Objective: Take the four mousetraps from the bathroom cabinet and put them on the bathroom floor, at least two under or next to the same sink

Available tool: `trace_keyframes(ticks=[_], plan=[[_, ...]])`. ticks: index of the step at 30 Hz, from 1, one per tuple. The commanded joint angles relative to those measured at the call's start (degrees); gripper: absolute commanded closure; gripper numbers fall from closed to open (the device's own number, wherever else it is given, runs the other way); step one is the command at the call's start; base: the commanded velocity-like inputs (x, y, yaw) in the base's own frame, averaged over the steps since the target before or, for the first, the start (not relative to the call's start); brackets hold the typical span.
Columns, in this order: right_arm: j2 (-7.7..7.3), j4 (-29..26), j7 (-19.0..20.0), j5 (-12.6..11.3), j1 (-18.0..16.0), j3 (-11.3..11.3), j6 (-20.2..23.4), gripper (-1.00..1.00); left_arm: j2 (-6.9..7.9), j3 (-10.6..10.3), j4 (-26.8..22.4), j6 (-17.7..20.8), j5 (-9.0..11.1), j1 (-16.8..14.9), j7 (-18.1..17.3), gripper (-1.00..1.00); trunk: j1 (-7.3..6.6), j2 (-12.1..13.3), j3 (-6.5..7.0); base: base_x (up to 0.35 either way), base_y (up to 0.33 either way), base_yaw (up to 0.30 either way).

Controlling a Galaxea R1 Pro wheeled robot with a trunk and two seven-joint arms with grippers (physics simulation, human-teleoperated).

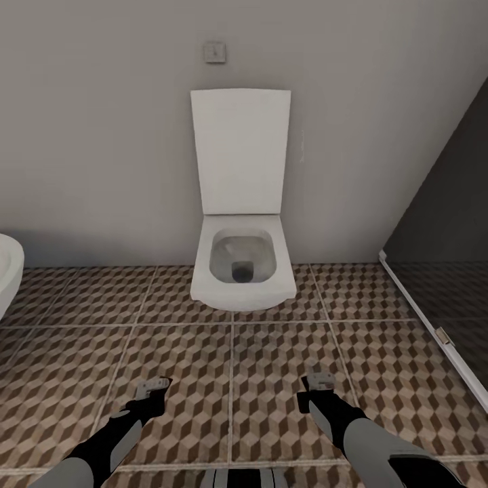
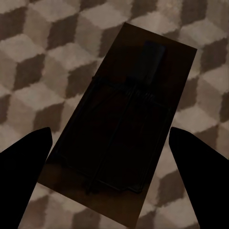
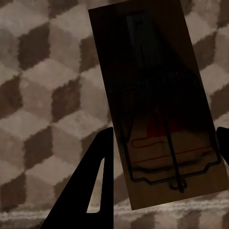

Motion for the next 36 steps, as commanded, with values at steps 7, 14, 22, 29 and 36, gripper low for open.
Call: trace_keyframes(ticks=[7,14,22,29,36], plan=[[0.08,-0.1,-0.1,0.6,0.0,-0.2,0.4,1.00,0.06,-0.5,-0.2,0.1,0.4,0.0,0.5,1.00,0.04,0.0,-0.49,0.000,0.000,0.000],[0.21,-0.1,-0.1,0.7,0.0,-0.2,-0.3,1.00,0.04,-0.5,-0.2,0.0,0.4,0.0,0.6,1.00,0.22,-0.1,-2.04,0.000,0.000,0.000],[0.30,0.0,-0.1,0.6,0.0,-0.2,-3.6,1.00,0.02,-0.5,-0.2,0.0,0.5,0.0,0.7,1.00,0.27,-0.2,-2.48,0.000,0.000,0.000],[0.53,0.1,-0.1,0.5,0.0,-0.2,-4.1,1.00,-0.27,-0.5,-0.1,0.1,0.3,0.0,0.9,1.00,0.27,-0.2,-2.48,0.000,0.000,0.000],[0.57,0.7,-0.1,0.5,0.0,-0.2,-5.8,1.00,-0.31,-0.5,-0.1,0.1,0.3,0.0,0.9,1.00,0.27,-0.2,-2.48,0.000,0.000,0.000]])
